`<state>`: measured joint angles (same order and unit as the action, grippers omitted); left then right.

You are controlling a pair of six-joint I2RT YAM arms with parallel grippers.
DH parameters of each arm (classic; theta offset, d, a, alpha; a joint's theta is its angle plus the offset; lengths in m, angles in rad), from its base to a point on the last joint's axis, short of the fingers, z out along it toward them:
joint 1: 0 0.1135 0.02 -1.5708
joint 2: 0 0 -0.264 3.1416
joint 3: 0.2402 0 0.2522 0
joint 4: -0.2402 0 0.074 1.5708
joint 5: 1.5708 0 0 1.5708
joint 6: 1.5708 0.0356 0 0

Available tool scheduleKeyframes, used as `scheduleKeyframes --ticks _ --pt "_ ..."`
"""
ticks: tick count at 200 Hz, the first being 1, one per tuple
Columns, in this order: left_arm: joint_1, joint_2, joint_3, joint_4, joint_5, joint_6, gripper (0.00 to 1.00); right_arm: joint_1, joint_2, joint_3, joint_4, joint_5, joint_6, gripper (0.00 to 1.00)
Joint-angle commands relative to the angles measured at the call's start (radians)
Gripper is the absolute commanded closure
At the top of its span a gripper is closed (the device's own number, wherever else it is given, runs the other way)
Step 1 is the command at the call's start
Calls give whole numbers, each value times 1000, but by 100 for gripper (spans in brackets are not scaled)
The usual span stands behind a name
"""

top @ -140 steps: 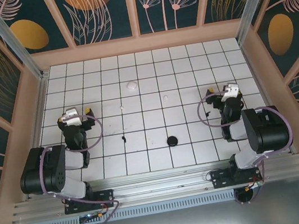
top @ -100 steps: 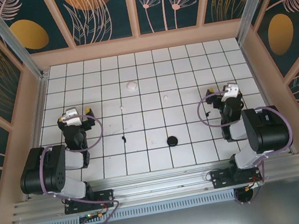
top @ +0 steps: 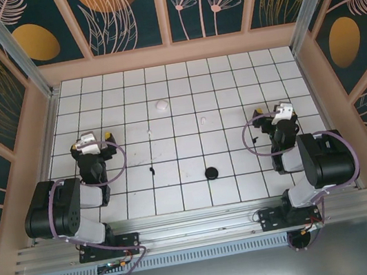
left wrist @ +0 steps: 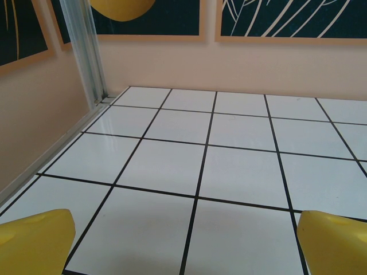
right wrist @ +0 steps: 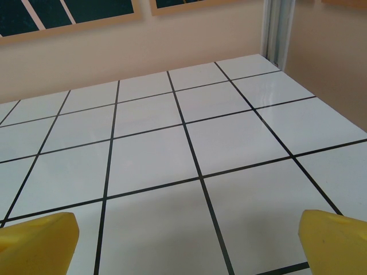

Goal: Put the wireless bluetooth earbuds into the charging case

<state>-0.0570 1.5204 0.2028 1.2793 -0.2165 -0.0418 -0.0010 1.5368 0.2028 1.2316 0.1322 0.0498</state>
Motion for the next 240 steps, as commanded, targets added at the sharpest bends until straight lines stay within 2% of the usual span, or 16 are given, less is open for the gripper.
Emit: scheduleKeyframes --ticks 1,240 --pt "8 1 14 29 14 -10 1 -4 5 16 46 -9 -11 1" --pt "11 -19 14 16 15 -10 2 -6 4 17 44 -12 -11 1"
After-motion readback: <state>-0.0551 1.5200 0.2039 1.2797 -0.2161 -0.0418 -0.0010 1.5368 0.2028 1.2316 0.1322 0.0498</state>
